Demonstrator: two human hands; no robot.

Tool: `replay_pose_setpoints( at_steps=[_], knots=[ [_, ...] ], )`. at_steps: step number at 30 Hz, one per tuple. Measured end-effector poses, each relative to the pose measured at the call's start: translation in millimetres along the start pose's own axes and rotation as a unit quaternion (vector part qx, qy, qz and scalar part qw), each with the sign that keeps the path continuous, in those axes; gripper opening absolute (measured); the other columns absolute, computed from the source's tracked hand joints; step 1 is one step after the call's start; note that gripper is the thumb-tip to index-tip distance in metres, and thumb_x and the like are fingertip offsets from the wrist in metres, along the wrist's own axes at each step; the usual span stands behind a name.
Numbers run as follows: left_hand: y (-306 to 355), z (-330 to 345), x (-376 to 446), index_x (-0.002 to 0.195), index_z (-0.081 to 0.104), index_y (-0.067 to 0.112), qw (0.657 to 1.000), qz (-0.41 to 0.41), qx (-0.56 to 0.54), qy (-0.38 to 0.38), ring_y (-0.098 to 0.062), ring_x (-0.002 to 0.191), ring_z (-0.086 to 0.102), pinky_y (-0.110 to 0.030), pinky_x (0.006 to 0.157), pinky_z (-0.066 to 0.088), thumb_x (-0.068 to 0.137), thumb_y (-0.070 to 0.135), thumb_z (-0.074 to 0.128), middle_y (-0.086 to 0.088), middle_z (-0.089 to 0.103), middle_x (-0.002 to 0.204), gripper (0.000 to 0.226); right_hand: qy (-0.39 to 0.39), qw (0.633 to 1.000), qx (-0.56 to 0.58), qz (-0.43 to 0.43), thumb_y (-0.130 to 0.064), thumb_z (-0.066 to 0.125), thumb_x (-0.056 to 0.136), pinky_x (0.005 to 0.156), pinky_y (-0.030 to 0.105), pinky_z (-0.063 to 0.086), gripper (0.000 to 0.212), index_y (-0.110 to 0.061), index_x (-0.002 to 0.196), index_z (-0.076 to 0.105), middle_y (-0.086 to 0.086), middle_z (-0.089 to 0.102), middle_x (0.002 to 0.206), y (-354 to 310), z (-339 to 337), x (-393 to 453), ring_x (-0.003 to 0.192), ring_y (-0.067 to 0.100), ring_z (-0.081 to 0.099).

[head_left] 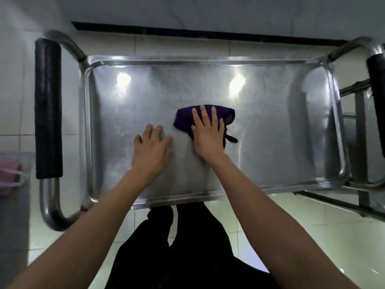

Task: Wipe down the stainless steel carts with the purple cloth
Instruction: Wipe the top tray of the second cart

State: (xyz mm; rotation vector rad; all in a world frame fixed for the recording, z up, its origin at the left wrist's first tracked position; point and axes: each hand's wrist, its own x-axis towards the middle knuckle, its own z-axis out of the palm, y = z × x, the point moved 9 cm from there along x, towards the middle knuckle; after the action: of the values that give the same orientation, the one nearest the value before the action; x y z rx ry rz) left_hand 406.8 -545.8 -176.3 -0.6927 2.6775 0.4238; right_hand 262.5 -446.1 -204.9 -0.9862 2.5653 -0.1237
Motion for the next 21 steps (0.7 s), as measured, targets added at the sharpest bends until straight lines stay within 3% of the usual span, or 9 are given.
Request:
replay_pose_setpoints(
  at_steps=[6, 11, 21],
  knots=[
    [-1.3, 2.0, 5.6, 0.130, 0.063, 0.026, 0.999, -0.040, -0.016, -0.001, -0.038, 0.149, 0.021, -0.061, 0.110, 0.033, 0.093, 0.041, 0.059, -0.013, 0.035, 0.155, 0.040, 0.006, 0.999, 0.001, -0.033, -0.034, 0.022, 0.109, 0.123, 0.055, 0.003, 0.052, -0.029, 0.160, 0.011, 0.000, 0.005, 0.168, -21.1, -33.3, 95.8, 0.154, 0.028, -0.008],
    [-0.9, -1.2, 4.8, 0.121, 0.069, 0.023, 0.998, -0.045, -0.039, 0.034, -0.042, 0.144, 0.033, -0.061, 0.103, 0.038, 0.085, 0.033, 0.071, -0.017, 0.046, 0.149, 0.038, 0.021, 0.997, -0.013, -0.075, -0.032, 0.025, 0.108, 0.123, 0.056, 0.008, 0.054, -0.024, 0.160, 0.010, 0.002, 0.006, 0.168, -48.3, -58.6, 150.5, 0.154, 0.029, -0.003],
    [-12.4, 2.6, -6.8, 0.147, 0.050, 0.026, 0.999, -0.020, -0.037, 0.020, -0.030, 0.154, 0.014, -0.054, 0.119, 0.025, 0.099, 0.032, 0.053, -0.010, 0.028, 0.163, 0.048, 0.015, 0.997, 0.000, -0.073, -0.032, 0.024, 0.108, 0.123, 0.055, 0.005, 0.053, -0.025, 0.160, 0.014, 0.000, 0.006, 0.168, -49.5, -45.6, 124.1, 0.154, 0.027, -0.006]
  ],
)
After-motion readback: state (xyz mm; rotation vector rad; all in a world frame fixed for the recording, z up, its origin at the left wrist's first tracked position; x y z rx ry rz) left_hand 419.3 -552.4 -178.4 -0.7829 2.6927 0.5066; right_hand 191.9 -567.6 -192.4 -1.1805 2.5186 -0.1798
